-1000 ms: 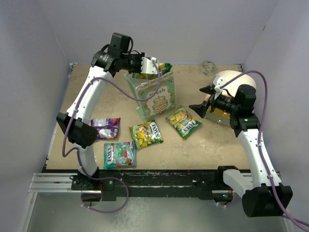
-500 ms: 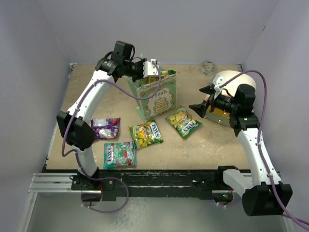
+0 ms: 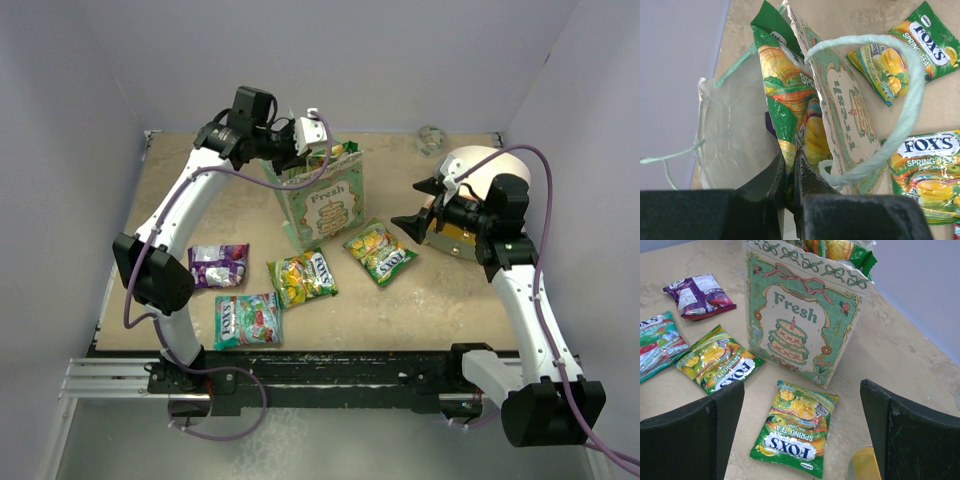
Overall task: Place the snacks into the paper bag
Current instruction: Place the snack in the paper bag.
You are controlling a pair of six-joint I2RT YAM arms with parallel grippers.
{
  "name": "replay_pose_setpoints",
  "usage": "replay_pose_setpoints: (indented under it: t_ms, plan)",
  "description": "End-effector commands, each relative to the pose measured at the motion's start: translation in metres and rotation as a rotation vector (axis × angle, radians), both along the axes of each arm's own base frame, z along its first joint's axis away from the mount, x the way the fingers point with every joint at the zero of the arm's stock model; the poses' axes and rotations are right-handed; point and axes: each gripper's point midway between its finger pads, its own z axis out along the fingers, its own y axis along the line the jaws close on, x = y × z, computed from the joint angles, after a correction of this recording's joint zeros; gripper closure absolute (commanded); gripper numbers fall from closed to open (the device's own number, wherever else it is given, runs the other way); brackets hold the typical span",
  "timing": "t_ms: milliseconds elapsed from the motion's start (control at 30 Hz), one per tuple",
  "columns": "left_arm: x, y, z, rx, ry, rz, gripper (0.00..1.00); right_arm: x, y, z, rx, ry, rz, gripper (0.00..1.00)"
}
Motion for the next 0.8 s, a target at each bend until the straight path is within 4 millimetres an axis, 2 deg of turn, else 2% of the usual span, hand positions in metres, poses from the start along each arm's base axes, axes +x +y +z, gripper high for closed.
replay_pose_setpoints:
  t_ms: [0,400,600,767]
  plan:
    - [-0.011,0.003,0.034,-0.065,-0.007,0.054,1.00,0.004,-0.002,0.008,-0.004,-0.049,-0.003,0.00]
    - [-0.031,-0.004,0.024,-0.139,0.199,0.098,1.00,0.003,-0.001,0.008,0.002,-0.047,0.001,0.00]
    - [-0.039,-0.009,0.010,-0.160,0.304,0.110,1.00,0.002,-0.001,0.010,0.001,-0.055,0.003,0.00]
    - [-0.038,-0.007,0.005,-0.149,0.316,0.129,0.90,0.002,-0.001,0.010,0.002,-0.057,0.002,0.00]
